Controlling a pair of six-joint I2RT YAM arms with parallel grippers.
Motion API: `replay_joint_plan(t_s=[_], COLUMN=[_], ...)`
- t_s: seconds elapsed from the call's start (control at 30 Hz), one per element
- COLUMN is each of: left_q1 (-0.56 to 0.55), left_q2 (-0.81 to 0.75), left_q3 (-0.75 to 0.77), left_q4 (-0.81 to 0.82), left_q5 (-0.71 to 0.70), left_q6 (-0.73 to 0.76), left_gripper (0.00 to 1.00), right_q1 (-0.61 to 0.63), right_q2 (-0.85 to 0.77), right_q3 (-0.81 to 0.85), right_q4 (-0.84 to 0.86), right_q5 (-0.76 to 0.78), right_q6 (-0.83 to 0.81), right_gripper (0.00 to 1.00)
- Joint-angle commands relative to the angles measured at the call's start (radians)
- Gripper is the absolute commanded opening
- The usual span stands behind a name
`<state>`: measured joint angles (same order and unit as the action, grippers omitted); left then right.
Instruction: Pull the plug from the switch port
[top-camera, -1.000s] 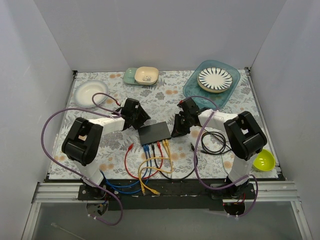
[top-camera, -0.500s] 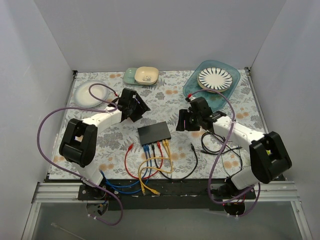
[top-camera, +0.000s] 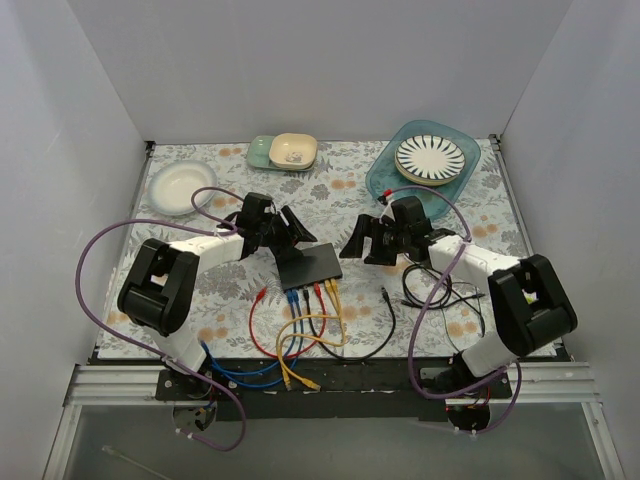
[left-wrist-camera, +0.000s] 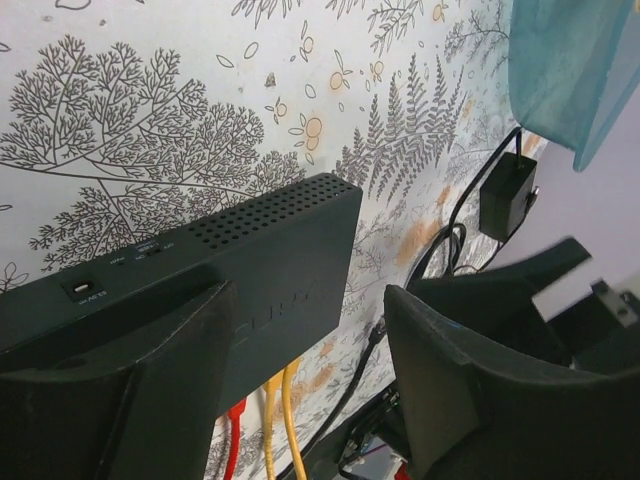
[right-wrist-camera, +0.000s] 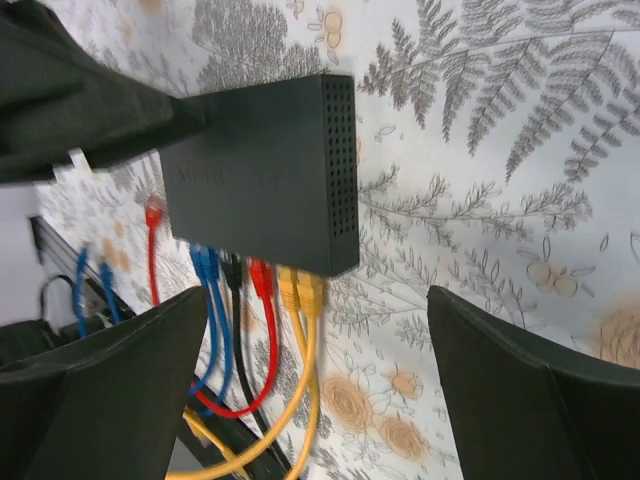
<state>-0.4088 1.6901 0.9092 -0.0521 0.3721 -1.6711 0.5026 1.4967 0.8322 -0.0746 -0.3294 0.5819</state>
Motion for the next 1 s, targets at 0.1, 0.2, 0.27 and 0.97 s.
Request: replay_joint_plan(t_s=[0.1, 0.2, 0.27, 0.97], left_q1=[-0.001, -0.001, -0.001, -0.035], left_q2=[-0.046, -0.061, -0.081, -0.173], left_q3=[0.019, 0.022, 0.005, -0.156], left_q4=[-0.02, -0.029, -0.022, 0.079], left_q5=[0.037, 0.053, 0.065, 0.128], left_q6=[0.066, 0.079, 0.065, -0.042], left_gripper=[0.61, 0.61, 0.61, 0.52], right_q1=[-0.087, -0.079, -0.079, -0.012], right_q2=[0.117, 0.087, 0.065, -0.017], right_q3=[-0.156, -0.16, -0.134, -0.303], right_q4=[0.488, 0.449, 0.396, 0.516], right_q5=[-0.258, -0.192, -0.177, -0.237], right_q6=[0.358, 0.271, 0.14, 0.177], right_gripper=[0.99, 0.99, 0.99, 0.71])
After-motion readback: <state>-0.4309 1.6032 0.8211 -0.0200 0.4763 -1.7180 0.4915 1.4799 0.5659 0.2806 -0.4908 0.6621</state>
